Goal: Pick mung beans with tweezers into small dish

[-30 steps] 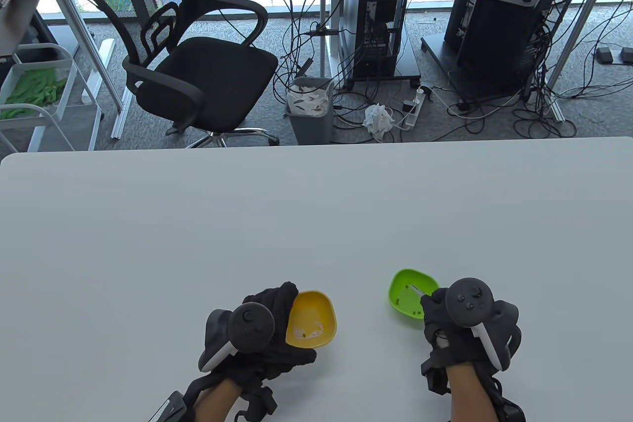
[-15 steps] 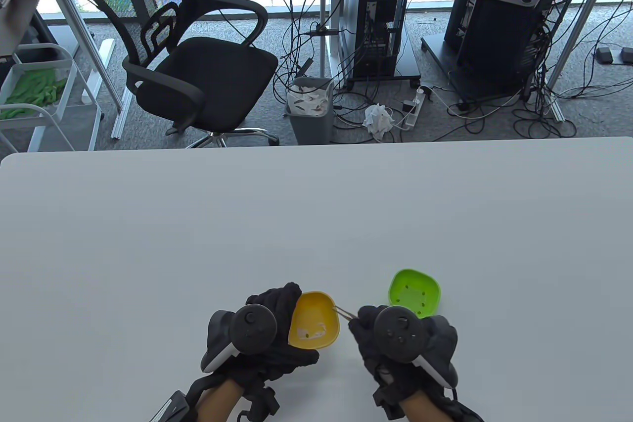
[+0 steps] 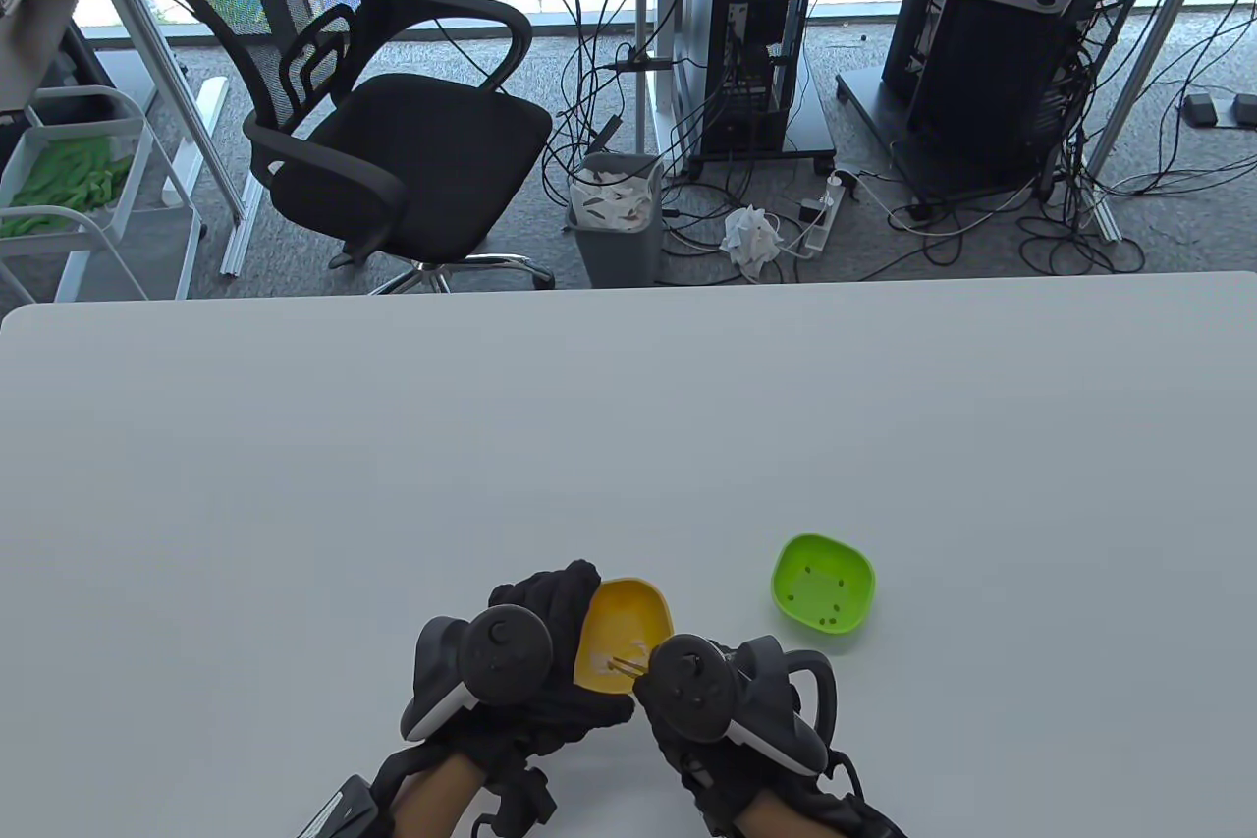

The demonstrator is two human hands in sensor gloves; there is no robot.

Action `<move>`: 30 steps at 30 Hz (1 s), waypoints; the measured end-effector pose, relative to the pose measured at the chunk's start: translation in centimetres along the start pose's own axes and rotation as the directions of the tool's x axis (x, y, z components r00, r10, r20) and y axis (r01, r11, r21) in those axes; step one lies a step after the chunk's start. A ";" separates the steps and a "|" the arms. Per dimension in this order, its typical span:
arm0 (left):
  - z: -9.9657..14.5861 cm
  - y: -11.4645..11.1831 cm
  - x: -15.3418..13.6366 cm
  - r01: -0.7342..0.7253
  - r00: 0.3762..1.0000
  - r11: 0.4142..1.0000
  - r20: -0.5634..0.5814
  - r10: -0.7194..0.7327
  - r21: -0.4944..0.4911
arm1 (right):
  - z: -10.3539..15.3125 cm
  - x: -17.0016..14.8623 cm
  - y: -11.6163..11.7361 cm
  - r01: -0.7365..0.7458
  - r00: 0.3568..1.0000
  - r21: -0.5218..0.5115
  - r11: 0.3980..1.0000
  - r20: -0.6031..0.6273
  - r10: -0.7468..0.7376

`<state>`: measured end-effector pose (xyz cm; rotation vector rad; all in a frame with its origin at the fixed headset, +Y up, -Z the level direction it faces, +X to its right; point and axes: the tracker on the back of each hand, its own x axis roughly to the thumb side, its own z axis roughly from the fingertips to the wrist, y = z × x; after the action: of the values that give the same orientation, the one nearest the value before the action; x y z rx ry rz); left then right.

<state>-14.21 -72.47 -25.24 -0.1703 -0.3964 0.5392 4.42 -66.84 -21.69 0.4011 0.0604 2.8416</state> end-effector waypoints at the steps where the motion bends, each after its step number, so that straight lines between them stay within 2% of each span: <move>1: 0.0 0.0 0.0 0.002 1.000 1.000 0.000 -0.002 -0.001 | 0.0 0.0 0.0 -0.005 1.000 0.007 1.000 -0.002 0.005; 13: -0.2 -0.2 0.0 0.006 1.000 1.000 -0.010 -0.006 -0.024 | -0.2 0.3 0.5 -0.022 1.000 0.032 0.999 0.005 0.022; 20: -0.1 0.0 -0.3 -0.028 1.000 0.999 -0.004 0.028 -0.015 | 0.2 -1.2 -1.0 0.047 0.999 -0.050 0.998 -0.022 -0.048; 25: -0.1 0.0 -0.4 -0.040 0.999 0.999 0.004 0.040 -0.023 | 0.9 -5.4 -3.5 0.116 0.980 -0.172 0.978 -0.141 -0.141; 29: -0.2 0.0 -0.4 -0.048 0.999 0.999 0.025 0.049 -0.025 | 1.7 -10.7 -5.2 0.084 0.931 -0.277 0.957 -0.320 -0.175; 30: -0.1 0.0 -0.3 -0.046 0.998 0.999 0.038 0.047 -0.024 | 1.9 -12.6 -5.3 0.063 0.902 -0.300 0.952 -0.390 -0.183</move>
<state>-14.43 -72.62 -25.49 -0.1921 -0.4369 0.5844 17.98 -65.10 -23.65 -0.2626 -0.2265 2.7000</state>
